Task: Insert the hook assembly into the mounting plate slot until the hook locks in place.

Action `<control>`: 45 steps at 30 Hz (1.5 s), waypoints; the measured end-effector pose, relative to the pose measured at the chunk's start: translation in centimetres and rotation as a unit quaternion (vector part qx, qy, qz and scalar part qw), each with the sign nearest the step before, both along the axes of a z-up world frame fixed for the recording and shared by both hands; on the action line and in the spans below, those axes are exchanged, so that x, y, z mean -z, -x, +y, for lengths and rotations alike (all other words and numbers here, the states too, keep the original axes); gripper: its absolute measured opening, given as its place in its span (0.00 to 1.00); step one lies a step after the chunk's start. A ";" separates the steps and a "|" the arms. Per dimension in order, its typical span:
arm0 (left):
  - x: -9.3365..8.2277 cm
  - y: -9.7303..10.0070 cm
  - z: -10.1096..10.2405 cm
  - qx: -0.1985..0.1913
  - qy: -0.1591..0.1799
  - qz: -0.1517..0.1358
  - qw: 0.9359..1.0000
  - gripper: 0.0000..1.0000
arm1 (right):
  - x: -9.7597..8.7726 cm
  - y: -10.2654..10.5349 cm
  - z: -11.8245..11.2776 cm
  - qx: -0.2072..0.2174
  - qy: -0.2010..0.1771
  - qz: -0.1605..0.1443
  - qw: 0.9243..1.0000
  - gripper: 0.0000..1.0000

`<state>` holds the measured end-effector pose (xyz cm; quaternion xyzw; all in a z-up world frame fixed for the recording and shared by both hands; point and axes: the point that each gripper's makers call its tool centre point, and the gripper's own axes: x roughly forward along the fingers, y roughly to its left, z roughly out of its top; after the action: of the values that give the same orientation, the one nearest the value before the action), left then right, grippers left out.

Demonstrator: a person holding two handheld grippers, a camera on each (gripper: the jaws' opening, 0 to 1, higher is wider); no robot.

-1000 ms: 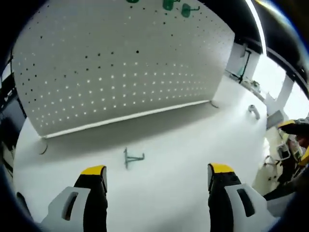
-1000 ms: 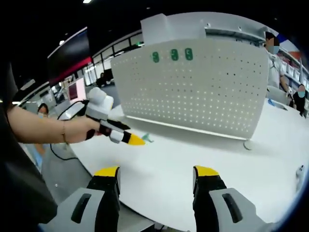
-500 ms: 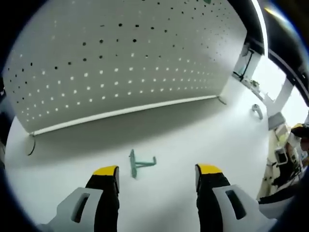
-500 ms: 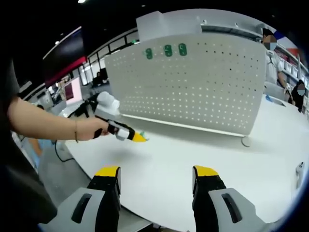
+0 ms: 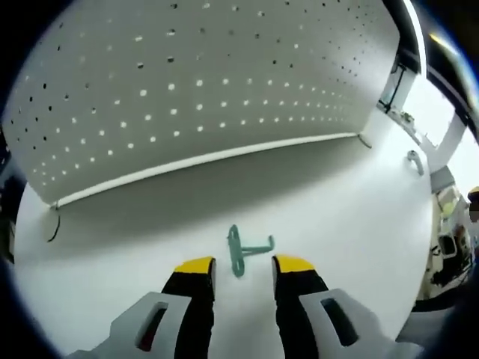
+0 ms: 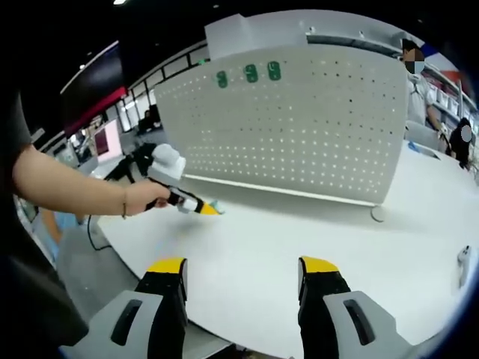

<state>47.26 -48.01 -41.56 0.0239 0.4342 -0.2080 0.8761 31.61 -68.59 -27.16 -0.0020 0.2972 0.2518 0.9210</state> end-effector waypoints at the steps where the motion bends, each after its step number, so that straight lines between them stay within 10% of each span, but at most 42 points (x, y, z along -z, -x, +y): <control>1: 0.0 -0.1 0.1 0.000 -0.002 0.000 1.000 0.27 | 0.0 0.0 0.1 -0.001 0.000 0.001 1.000 0.60; 25: 0.5 -0.5 0.6 0.021 -0.016 0.016 1.000 0.04 | 0.4 -0.2 0.3 -0.003 0.001 0.006 1.000 0.59; 45: -4.4 -1.0 0.2 0.021 -0.004 -0.033 0.999 0.03 | -0.2 -0.2 1.0 -0.016 -0.004 -0.005 1.000 0.59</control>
<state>48.23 -47.84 -37.14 0.0437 0.4054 -0.2234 0.8853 31.77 -67.59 -26.94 -0.0044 0.2914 0.2675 0.9184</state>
